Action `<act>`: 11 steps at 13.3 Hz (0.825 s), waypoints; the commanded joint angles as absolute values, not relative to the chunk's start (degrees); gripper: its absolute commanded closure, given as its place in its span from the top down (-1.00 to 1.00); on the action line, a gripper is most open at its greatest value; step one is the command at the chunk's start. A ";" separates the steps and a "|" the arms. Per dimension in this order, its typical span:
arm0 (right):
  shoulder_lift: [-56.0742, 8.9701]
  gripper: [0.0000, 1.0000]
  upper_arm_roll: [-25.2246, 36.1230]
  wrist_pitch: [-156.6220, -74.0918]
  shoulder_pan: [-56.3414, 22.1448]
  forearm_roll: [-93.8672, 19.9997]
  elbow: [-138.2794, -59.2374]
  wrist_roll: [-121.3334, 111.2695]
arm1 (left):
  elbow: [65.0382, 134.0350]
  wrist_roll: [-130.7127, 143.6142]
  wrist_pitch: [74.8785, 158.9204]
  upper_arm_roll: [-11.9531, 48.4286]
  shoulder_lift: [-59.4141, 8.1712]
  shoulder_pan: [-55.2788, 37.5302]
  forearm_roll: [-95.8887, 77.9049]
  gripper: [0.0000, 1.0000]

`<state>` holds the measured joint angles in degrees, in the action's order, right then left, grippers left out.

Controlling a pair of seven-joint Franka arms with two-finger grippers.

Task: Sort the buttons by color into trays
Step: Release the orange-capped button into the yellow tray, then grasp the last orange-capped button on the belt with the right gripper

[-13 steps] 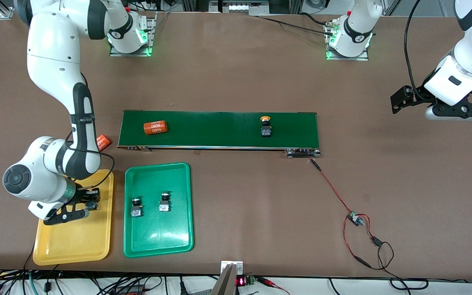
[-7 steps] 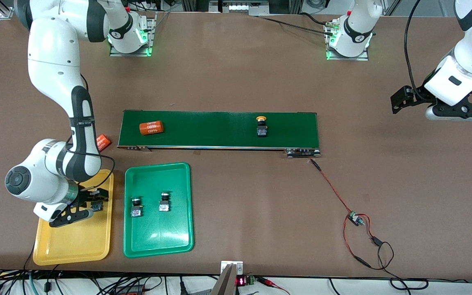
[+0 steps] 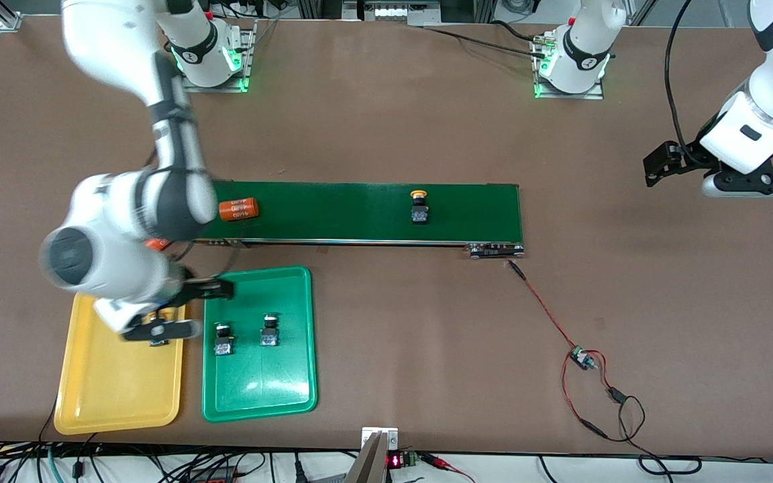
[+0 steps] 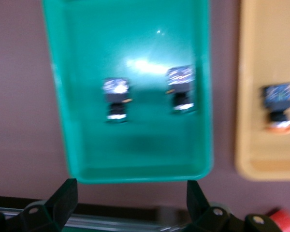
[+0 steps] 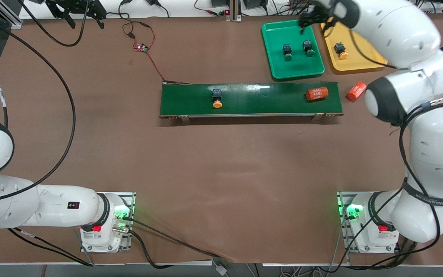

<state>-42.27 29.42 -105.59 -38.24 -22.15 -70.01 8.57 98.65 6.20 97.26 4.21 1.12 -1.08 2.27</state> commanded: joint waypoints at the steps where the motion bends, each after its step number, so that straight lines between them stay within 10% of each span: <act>1: -41.75 1.00 30.94 -105.21 -46.29 -20.74 -71.72 18.35 | 97.03 6.42 96.15 4.31 0.35 0.00 1.67 1.00; 11: -44.91 1.00 26.28 -107.05 -62.04 -23.56 -72.42 39.45 | 96.94 6.42 95.98 4.39 0.35 0.00 1.67 1.00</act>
